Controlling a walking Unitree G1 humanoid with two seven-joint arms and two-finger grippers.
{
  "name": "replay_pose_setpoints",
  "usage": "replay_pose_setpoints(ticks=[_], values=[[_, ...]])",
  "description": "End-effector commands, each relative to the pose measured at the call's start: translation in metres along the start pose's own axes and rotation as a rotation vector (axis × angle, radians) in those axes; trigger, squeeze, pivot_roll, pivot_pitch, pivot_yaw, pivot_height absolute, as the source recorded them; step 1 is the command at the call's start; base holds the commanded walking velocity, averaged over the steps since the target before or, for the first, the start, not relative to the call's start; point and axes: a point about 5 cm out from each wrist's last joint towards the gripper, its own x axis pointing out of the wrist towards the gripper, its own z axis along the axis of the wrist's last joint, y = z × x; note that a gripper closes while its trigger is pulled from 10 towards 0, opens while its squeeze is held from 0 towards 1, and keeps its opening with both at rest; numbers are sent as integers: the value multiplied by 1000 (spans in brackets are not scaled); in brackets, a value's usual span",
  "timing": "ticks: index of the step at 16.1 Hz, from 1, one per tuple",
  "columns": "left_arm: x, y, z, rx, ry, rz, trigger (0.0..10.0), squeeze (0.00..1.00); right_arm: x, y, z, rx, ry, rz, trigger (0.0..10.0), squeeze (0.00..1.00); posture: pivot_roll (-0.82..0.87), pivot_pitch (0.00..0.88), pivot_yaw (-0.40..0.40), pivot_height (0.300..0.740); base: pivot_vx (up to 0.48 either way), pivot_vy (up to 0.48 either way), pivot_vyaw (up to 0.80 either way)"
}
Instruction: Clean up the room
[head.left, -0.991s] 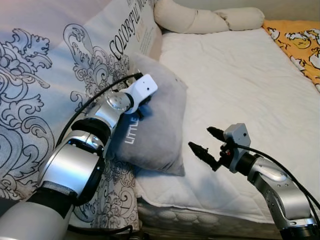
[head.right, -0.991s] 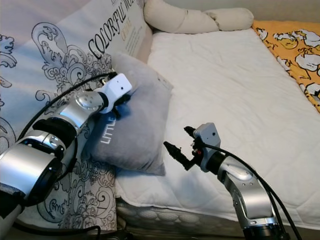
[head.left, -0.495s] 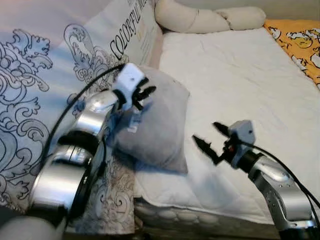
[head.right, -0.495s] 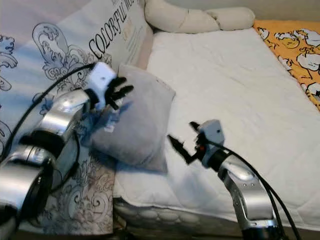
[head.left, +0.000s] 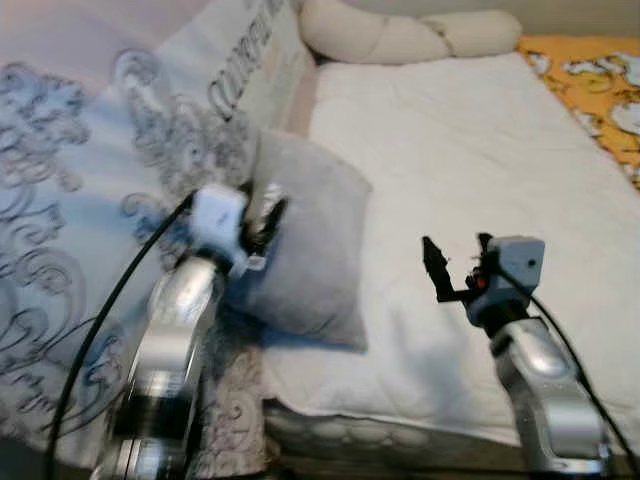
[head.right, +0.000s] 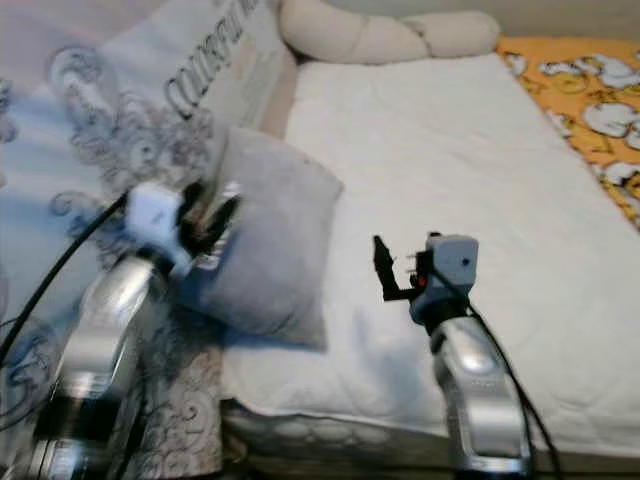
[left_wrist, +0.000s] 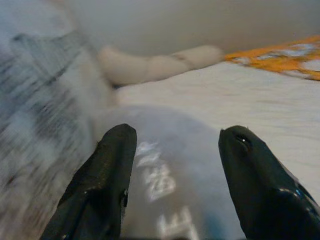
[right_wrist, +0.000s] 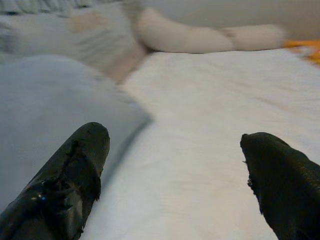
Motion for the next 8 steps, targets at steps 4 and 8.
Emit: replay_pose_setpoints(ticks=[4,8], values=[[-22,-11,0,13,57,76,10000,1000,8,3,2,-126,-27,-126,10000,1000,5,0,52,740,0,-458,0],[-21,-10,8,-7,58,114,10000,1000,12,-1,7,-141,-57,-159,10000,1000,-2,0,47,740,0,-456,713]])
